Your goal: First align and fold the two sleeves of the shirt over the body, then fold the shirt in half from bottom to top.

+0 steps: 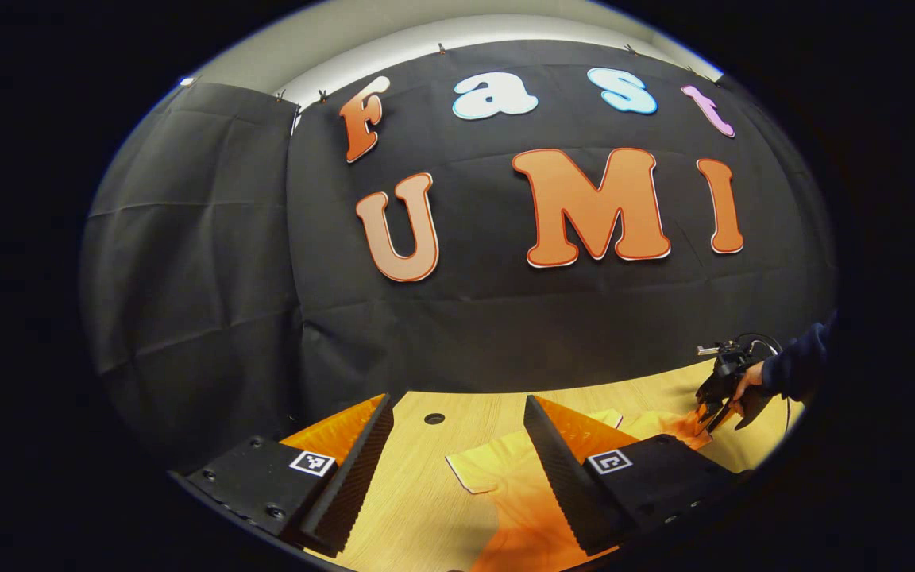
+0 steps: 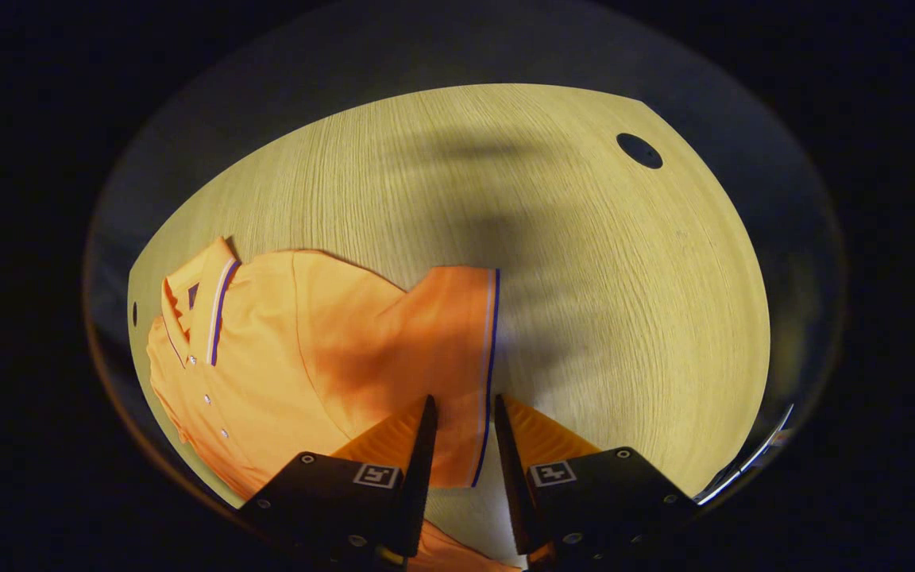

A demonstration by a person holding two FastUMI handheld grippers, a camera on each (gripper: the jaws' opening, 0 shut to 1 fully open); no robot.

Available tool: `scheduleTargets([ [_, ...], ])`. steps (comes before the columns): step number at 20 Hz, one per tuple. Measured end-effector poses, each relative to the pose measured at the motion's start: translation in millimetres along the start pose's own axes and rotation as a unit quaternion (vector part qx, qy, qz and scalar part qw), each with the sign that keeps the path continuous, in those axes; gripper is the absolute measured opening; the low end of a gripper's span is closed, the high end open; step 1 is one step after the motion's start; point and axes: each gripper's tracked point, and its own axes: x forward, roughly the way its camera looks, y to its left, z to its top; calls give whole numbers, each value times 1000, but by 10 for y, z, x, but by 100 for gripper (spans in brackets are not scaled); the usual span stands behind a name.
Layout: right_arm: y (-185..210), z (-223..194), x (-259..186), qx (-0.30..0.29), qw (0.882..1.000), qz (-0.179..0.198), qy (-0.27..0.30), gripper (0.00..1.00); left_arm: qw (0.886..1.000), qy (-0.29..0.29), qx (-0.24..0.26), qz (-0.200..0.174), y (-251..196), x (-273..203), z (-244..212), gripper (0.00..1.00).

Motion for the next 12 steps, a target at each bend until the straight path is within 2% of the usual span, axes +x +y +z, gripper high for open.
scheduleTargets([
  [1, -4, 5, -11, 4, 1000, 3, 3, 39, 1000, 5, -6, 0, 22, 0, -33, 99],
  [3, -28, 20, -21, 8, 1000, 13, 8, 30, 1000, 18, -14, 3, 72, 21, -126, 99],
  [4, -73, 15, -24, 7, 1000, 18, 12, 35, 1000, 24, -17, 4, 84, 15, -162, 99],
  [6, -36, -4, -33, 23, 999, 33, 18, 10, 999, 28, -20, 4, 109, 20, -193, 99],
  [8, 23, -29, -61, 27, 998, 50, 13, 9, 999, 32, -19, 3, 135, 20, -204, 99],
  [11, 63, 47, -116, 14, 999, 41, -26, 10, 999, 33, -18, -1, 158, 51, -202, 99],
  [12, 139, 124, -92, 16, 998, 44, -52, 6, 999, 33, -20, -4, 151, 56, -211, 99],
])
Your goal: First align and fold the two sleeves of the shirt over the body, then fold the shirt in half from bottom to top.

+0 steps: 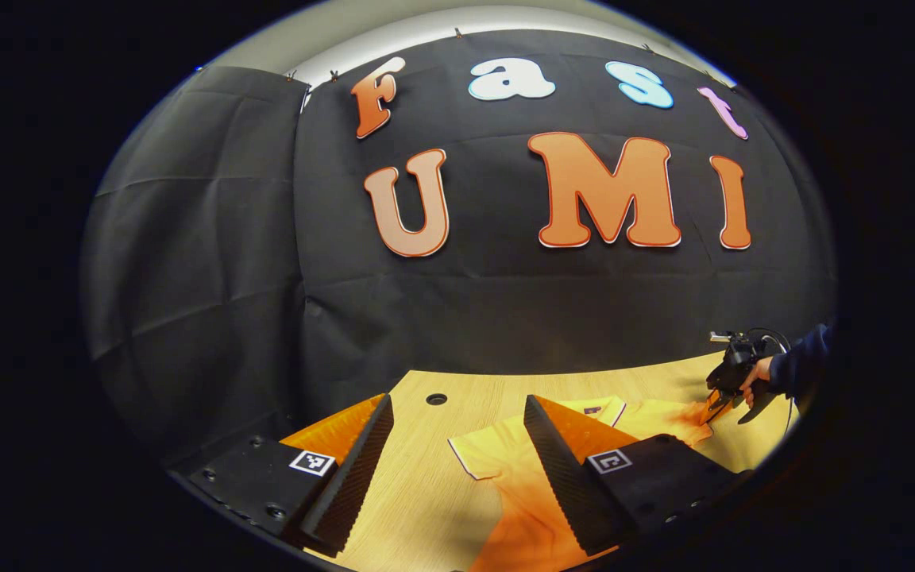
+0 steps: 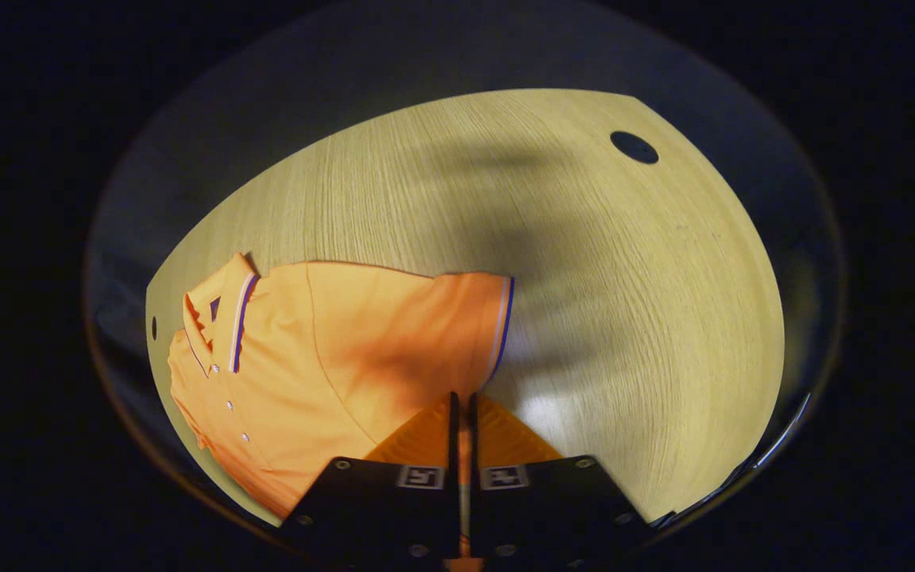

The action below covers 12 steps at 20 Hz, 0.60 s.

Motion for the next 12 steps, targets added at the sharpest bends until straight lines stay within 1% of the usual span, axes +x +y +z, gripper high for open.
scheduleTargets([
  [1, 122, 1, -194, -3, 1000, 18, 2, 2, 1000, 1, -1, -3, -7, 0, -22, 99],
  [2, 216, -5, -227, -11, 1000, 26, 0, 2, 1000, 2, -2, -8, -13, 12, -24, 99],
  [3, 247, 22, -260, -16, 1000, 22, -13, 1, 1000, 2, -2, -10, -10, 16, -19, 99],
  [4, 311, 18, -344, -32, 999, 25, -15, 1, 1000, 1, -3, -11, 0, 19, -9, 99],
  [6, 449, 67, -443, -43, 998, 31, -32, 1, 1000, 0, -5, -10, 61, 29, -15, 99],
  [9, 741, 86, -621, -55, 996, 50, -42, 1, 1000, 3, -11, -4, 145, 43, -48, 99],
  [10, 802, 110, -645, -63, 996, 49, -49, 1, 1000, 4, -13, -3, 166, 45, -57, 99],
  [11, 824, 110, -628, -67, 996, 41, -51, 1, 1000, 6, -15, -2, 185, 57, -60, 99],
  [12, 904, 95, -630, -68, 996, 43, -51, 2, 1000, 7, -17, -1, 205, 61, -64, 99],
])
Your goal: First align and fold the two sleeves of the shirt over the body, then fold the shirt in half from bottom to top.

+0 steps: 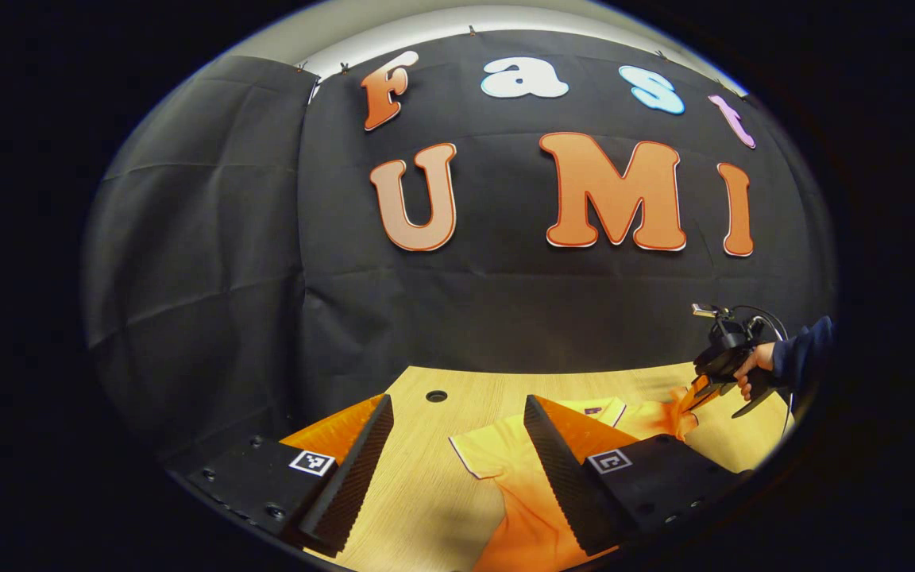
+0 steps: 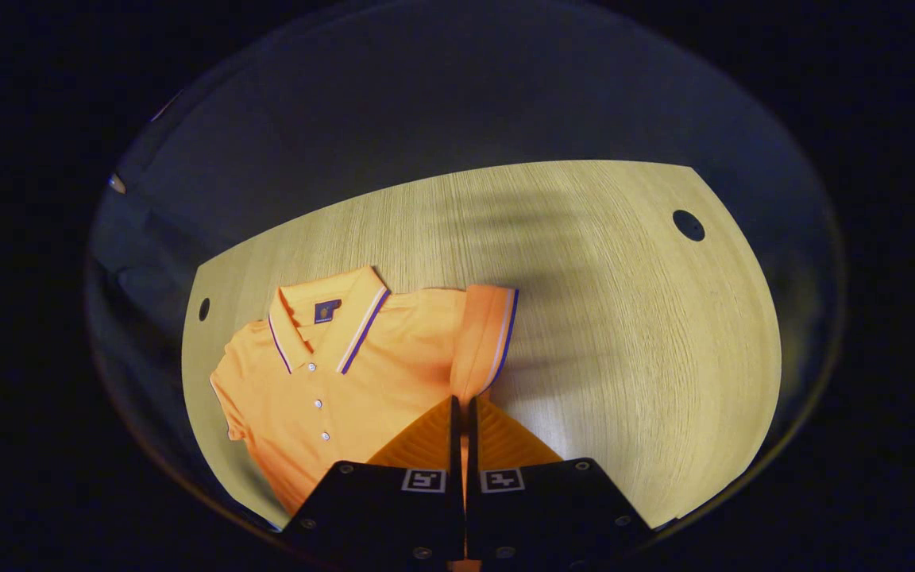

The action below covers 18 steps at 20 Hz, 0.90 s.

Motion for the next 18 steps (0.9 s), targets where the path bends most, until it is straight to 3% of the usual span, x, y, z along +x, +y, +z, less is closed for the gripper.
scheduleTargets([
  [6, 670, -196, -46, -15, 996, 81, 24, 12, 1000, 10, -10, 10, 134, 8, -107, 99],
  [10, 674, -203, -146, -33, 996, 79, 9, 24, 999, 32, -14, 7, 185, 115, -235, 99],
  [11, 623, -167, -235, -40, 996, 74, -8, 44, 999, 48, -11, 2, 166, 196, -293, 99],
  [12, 582, -132, -312, -42, 996, 74, -23, 41, 998, 60, -10, 0, 154, 279, -329, 100],
  [13, 584, -86, -400, -38, 995, 79, -38, 62, 997, 74, -11, -6, 141, 357, -387, 99],
  [14, 583, -59, -492, -31, 994, 86, -52, 60, 996, 91, -13, -10, 126, 430, -436, 99],
  [16, 572, -13, -686, -13, 991, 103, -82, 72, 993, 120, 2, -15, 119, 563, -591, 100],
  [18, 450, 48, -890, 4, 987, 100, -126, 91, 991, 132, 11, -20, 136, 720, -620, 100],
])
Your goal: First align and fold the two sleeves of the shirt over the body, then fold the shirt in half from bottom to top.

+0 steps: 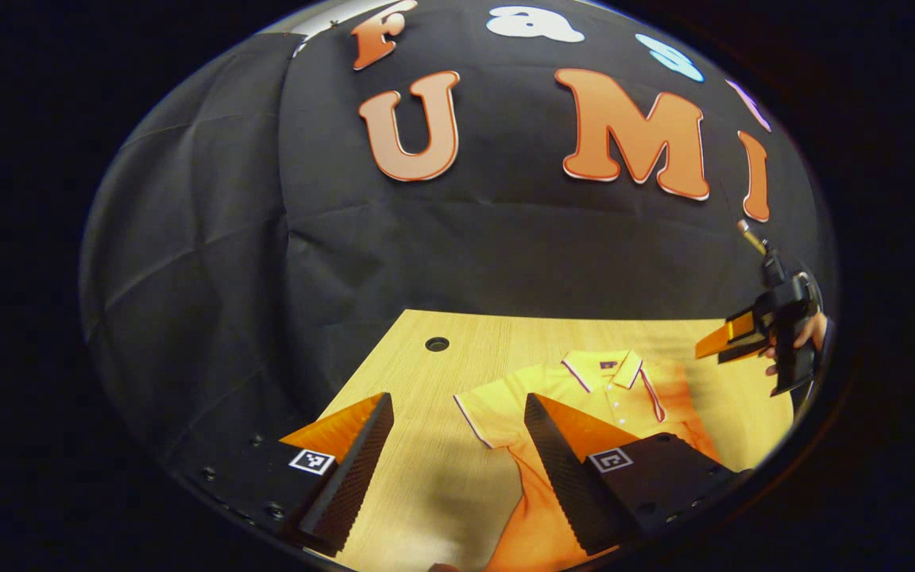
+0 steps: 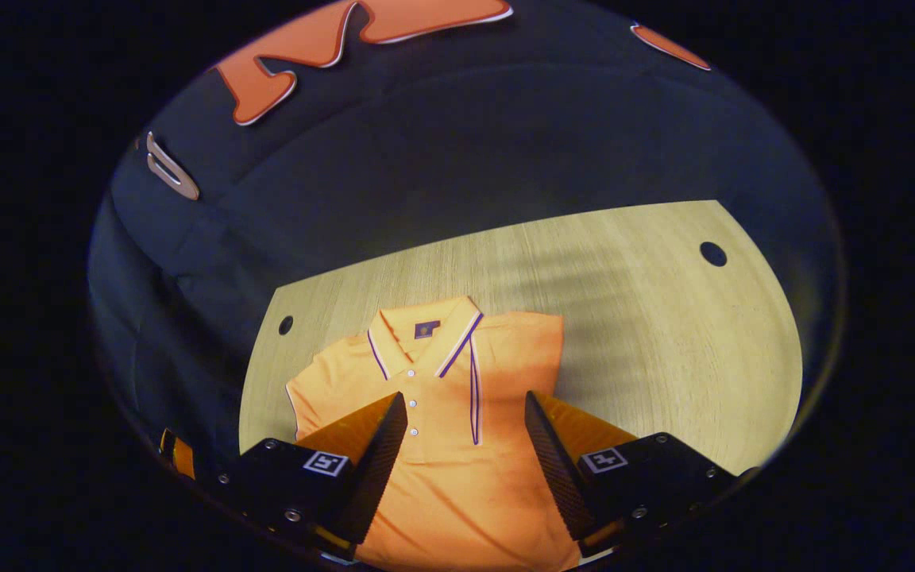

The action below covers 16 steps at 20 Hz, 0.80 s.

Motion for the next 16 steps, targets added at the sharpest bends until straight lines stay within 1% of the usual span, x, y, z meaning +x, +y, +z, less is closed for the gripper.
scheduleTargets([
  [1, -15, 23, -91, 1, 1000, 2, -13, 93, 1000, 18, -5, -18, -46, 97, -21, 99],
  [2, 2, 17, -184, 3, 1000, 8, -24, 98, 999, 37, -13, -27, -62, 138, -84, 99],
  [4, -21, 4, -373, 4, 999, 13, -38, 99, 995, 86, -26, -44, -124, 368, -264, 99],
  [6, -27, -2, -507, -4, 999, 12, -53, 99, 990, 123, -40, -58, -161, 535, -322, 100],
  [7, -4, 24, -600, -13, 997, 16, -69, 99, 987, 135, -48, -68, -148, 616, -331, 100],
  [9, -31, 9, -710, -27, 996, 10, -88, 99, 979, 174, -62, -81, -56, 754, -334, 99],
  [11, -46, -21, -798, -32, 995, 1, -96, 99, 973, 210, -60, -78, 15, 905, -412, 99],
  [12, -36, -26, -843, -30, 994, -1, -103, 99, 968, 231, -54, -79, -51, 932, -464, 99],
  [13, -47, -51, -906, -26, 994, -3, -107, 99, 965, 239, -56, -89, -133, 1014, -488, 99],
  [14, -79, -78, -980, -24, 993, -6, -113, 99, 960, 259, -53, -91, -132, 1068, -551, 98],
  [16, -185, -115, -1109, -32, 991, -30, -129, 99, 945, 307, -58, -90, -105, 1348, -649, 99],
])
